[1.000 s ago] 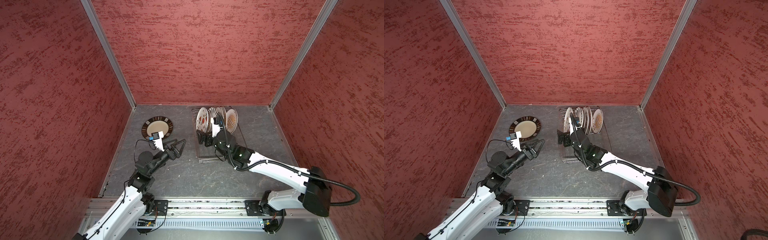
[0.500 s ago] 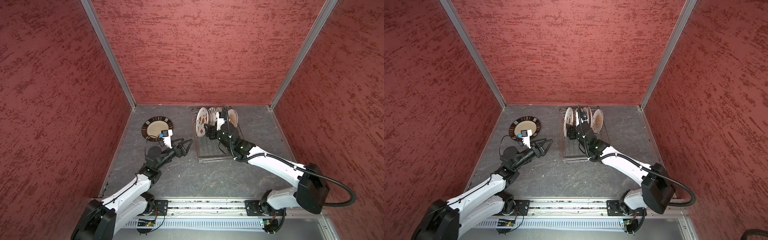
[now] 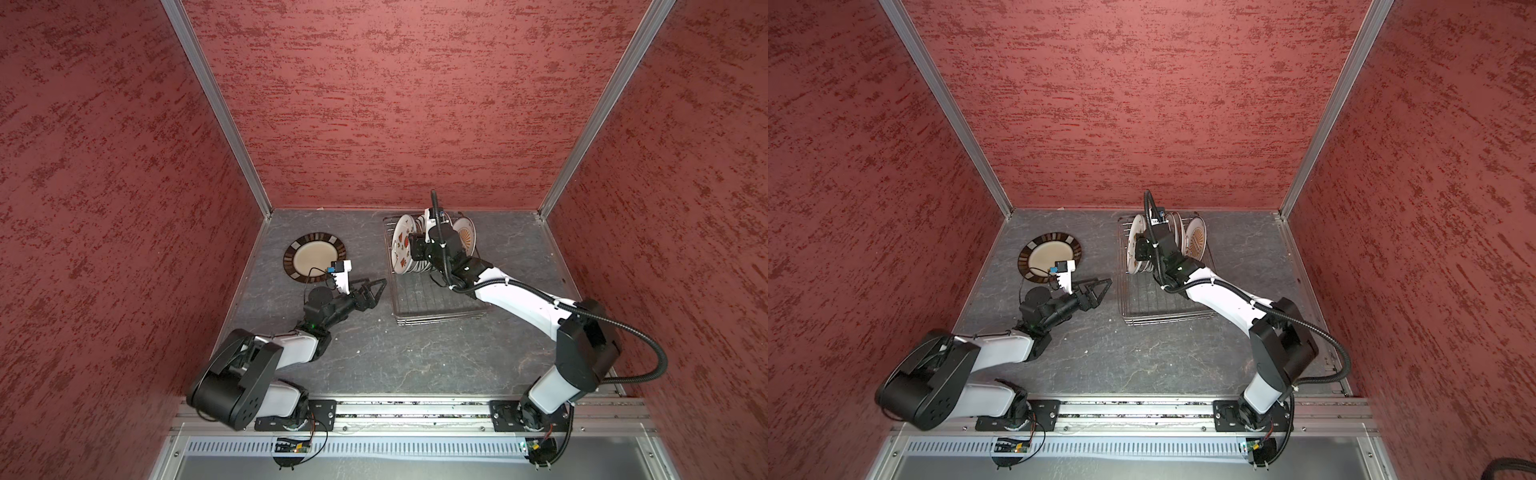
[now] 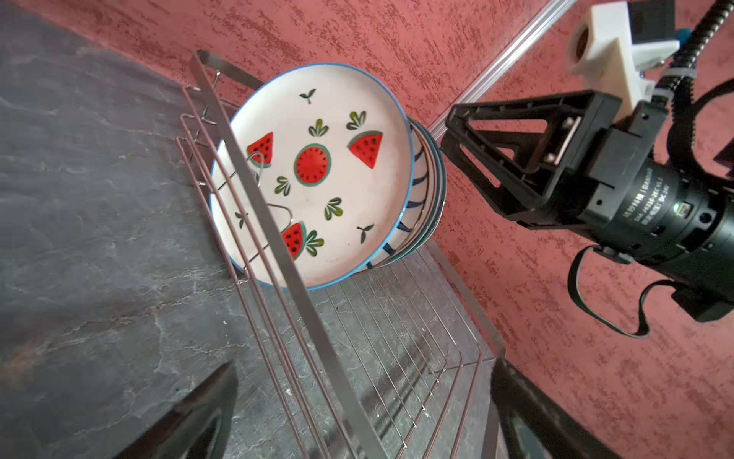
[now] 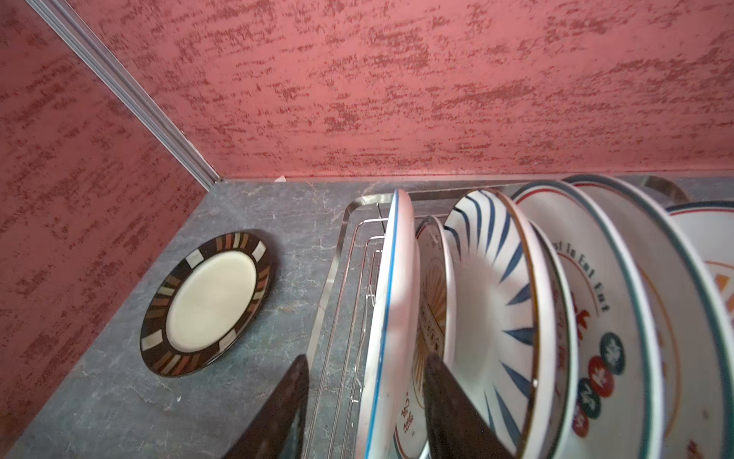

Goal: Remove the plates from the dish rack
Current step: 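Grasp the top rim of the white watermelon plate with the right gripper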

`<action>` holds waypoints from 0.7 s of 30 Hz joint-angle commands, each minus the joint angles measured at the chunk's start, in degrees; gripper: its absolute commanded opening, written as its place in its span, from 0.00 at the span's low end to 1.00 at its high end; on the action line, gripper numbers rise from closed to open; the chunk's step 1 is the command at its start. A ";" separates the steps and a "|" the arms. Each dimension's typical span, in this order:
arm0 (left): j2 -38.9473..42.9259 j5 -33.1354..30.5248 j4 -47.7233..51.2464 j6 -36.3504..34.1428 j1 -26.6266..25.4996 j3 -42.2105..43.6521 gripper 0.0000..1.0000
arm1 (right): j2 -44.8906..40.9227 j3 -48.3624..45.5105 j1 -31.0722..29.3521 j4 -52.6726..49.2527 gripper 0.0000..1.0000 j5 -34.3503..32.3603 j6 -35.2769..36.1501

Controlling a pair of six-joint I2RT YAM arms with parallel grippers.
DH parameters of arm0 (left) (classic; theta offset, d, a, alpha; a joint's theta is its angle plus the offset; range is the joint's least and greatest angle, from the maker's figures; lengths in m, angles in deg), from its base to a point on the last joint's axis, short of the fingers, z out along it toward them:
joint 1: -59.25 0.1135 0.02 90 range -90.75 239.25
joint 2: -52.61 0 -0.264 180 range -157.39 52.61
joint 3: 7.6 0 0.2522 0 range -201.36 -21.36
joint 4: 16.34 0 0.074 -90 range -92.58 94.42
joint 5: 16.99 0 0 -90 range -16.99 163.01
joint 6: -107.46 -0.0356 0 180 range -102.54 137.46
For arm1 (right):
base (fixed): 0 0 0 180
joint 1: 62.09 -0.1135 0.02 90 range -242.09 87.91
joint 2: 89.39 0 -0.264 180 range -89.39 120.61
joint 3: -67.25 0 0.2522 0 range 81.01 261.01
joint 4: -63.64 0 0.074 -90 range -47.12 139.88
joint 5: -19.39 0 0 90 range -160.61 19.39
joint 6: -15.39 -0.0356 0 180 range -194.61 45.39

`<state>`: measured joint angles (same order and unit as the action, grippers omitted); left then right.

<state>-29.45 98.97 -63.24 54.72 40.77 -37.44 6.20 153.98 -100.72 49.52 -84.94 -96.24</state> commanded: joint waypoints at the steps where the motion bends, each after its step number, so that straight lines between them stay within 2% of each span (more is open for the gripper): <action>1: -3.52 9.33 -8.64 3.77 4.41 -1.09 0.96 | 2.32 4.34 0.00 -5.03 0.47 -1.81 -0.26; 3: -4.20 10.06 -5.61 3.96 5.73 -2.74 0.94 | 3.01 5.16 -0.04 -6.37 0.46 -3.74 -0.34; 7: -4.14 8.41 -3.91 2.60 4.41 -3.22 0.93 | 3.75 5.20 -0.04 -5.72 0.40 -5.76 0.11; 10: -2.19 8.11 -0.56 2.40 4.05 -2.89 0.93 | 5.05 6.86 -0.04 -6.35 0.39 -5.46 0.61; 13: 0.16 7.35 -2.12 3.93 4.68 -0.84 0.92 | 6.44 7.95 -0.04 -6.73 0.35 -5.79 0.71; 17: 4.01 5.78 3.92 2.96 4.12 -0.89 0.92 | 8.15 9.59 -0.04 -7.65 0.32 -7.44 0.63; 21: 6.52 5.12 3.41 3.42 3.98 0.75 0.92 | 10.08 11.86 -0.34 -8.44 0.28 -8.16 0.27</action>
<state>-24.49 105.06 -61.41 58.15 45.03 -38.14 14.86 162.76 -100.78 42.30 -90.68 -96.02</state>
